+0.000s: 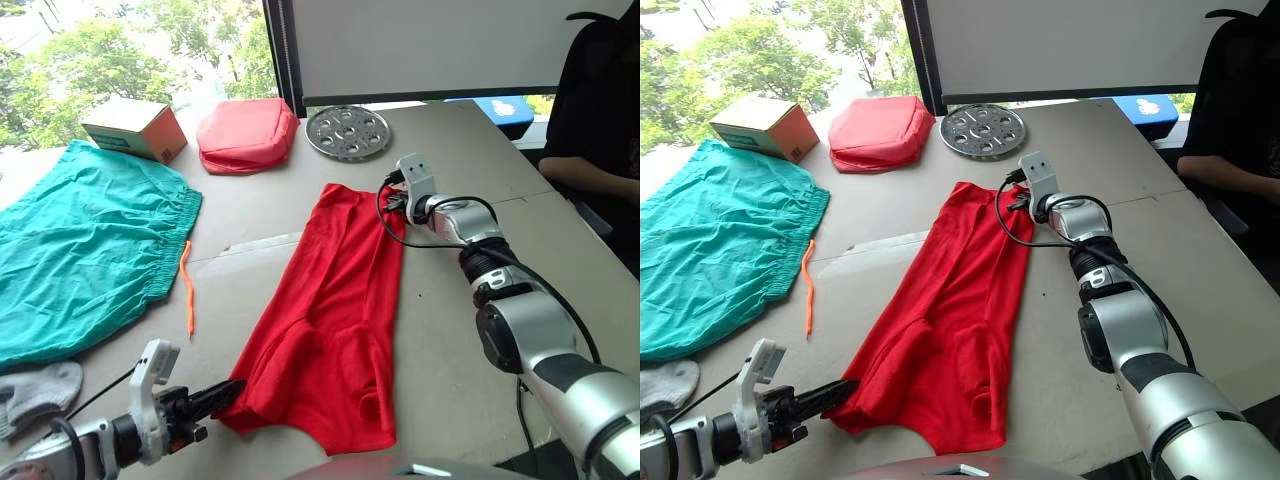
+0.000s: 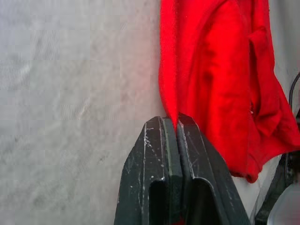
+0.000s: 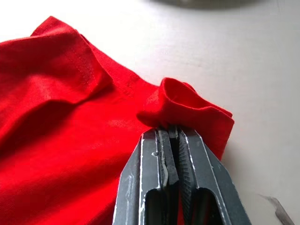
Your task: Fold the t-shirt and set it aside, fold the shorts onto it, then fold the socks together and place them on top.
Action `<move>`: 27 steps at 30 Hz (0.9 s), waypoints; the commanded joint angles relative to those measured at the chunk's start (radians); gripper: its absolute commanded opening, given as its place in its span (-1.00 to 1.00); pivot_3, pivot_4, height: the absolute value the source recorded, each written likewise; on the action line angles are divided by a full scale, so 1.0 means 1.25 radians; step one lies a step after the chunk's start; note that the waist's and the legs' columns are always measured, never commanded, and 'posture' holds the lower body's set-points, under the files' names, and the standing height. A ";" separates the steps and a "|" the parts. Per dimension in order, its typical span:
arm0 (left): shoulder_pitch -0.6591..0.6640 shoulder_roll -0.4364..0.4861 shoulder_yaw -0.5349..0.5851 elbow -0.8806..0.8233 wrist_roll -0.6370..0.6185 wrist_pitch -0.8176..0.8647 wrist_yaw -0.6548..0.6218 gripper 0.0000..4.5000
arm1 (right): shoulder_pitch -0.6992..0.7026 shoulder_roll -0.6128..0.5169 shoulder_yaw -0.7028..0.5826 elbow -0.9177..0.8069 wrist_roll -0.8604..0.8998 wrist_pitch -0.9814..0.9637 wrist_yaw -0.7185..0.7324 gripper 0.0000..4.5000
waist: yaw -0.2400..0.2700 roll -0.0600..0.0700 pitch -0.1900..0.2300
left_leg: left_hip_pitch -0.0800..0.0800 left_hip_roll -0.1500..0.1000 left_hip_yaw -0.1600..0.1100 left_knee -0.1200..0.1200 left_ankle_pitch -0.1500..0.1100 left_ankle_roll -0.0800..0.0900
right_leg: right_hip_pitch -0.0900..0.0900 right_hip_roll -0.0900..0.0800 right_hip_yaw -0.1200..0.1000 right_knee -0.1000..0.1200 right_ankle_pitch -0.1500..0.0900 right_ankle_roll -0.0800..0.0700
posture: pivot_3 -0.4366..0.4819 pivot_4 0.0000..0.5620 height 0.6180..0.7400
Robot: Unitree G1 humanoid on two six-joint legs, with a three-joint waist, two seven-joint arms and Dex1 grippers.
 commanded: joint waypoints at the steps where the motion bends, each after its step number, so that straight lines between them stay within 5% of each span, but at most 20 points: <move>1: 0.081 -0.066 0.030 -0.082 -0.089 -0.043 0.096 -1.00 | -0.055 0.022 0.015 0.076 -0.026 -0.099 0.001 -0.98 | 0.000 0.000 0.000 | 0.000 0.002 0.000 -0.001 0.000 0.000 | 0.000 -0.001 0.000 -0.002 0.000 0.000 | -0.05 -0.47 1.00; 6: 0.087 -0.147 0.006 -0.084 -0.067 -0.158 0.178 -1.00 | -0.088 0.044 0.039 0.133 -0.055 -0.137 0.052 -0.98 | 0.012 0.000 0.001 | 0.000 0.001 -0.002 -0.002 0.001 -0.001 | 0.000 0.000 -0.003 -0.004 0.000 0.000 | -0.05 -0.47 1.00; 10: 0.047 -0.120 0.004 -0.040 -0.059 -0.218 0.163 -1.00 | -0.054 0.004 0.061 0.064 -0.067 -0.120 0.124 -0.36 | 0.016 0.000 0.000 | -0.001 -0.001 -0.003 -0.002 0.001 -0.001 | 0.000 0.000 -0.003 -0.004 0.000 0.000 | -0.05 -0.47 1.00; 12: 0.041 -0.075 0.005 -0.022 -0.059 -0.230 0.112 -0.52 | 0.003 -0.034 0.059 -0.082 -0.042 -0.030 0.188 0.09 | 0.016 0.000 0.000 | -0.001 -0.001 -0.004 -0.002 0.001 -0.001 | 0.000 0.000 -0.003 -0.004 0.000 0.000 | -0.05 -0.47 1.00; 16: 0.036 0.052 0.010 0.026 -0.085 -0.219 -0.028 0.32 | 0.226 -0.156 0.053 -0.664 0.099 0.345 0.324 0.95 | 0.029 0.000 0.000 | -0.002 -0.001 -0.004 -0.003 0.001 -0.001 | 0.000 0.000 -0.004 -0.005 0.000 0.000 | -0.05 -0.47 1.00; 18: 0.031 0.147 0.015 0.050 -0.100 -0.193 -0.128 0.32 | 0.345 -0.212 0.001 -0.950 0.206 0.565 0.334 0.95 | 0.032 0.001 0.001 | -0.003 -0.001 -0.005 -0.003 0.001 -0.001 | 0.000 0.000 -0.005 -0.005 0.000 0.000 | -0.05 -0.47 1.00; 20: 0.014 0.221 0.016 0.073 -0.117 -0.173 -0.194 0.32 | 0.423 -0.244 -0.023 -1.093 0.238 0.663 0.307 0.95 | 0.034 0.001 0.001 | -0.002 0.000 -0.004 -0.004 0.001 -0.001 | -0.001 0.001 -0.005 -0.005 0.000 0.000 | -0.05 -0.47 1.00; 27: -0.397 0.314 -0.115 0.301 -0.173 -0.126 -0.101 0.32 | 0.360 -0.113 -0.146 -0.907 0.193 0.615 0.081 0.95 | 0.036 0.002 0.001 | 0.001 -0.003 -0.011 -0.003 0.004 -0.006 | -0.001 0.003 -0.005 -0.003 -0.001 0.003 | -0.05 -0.47 1.00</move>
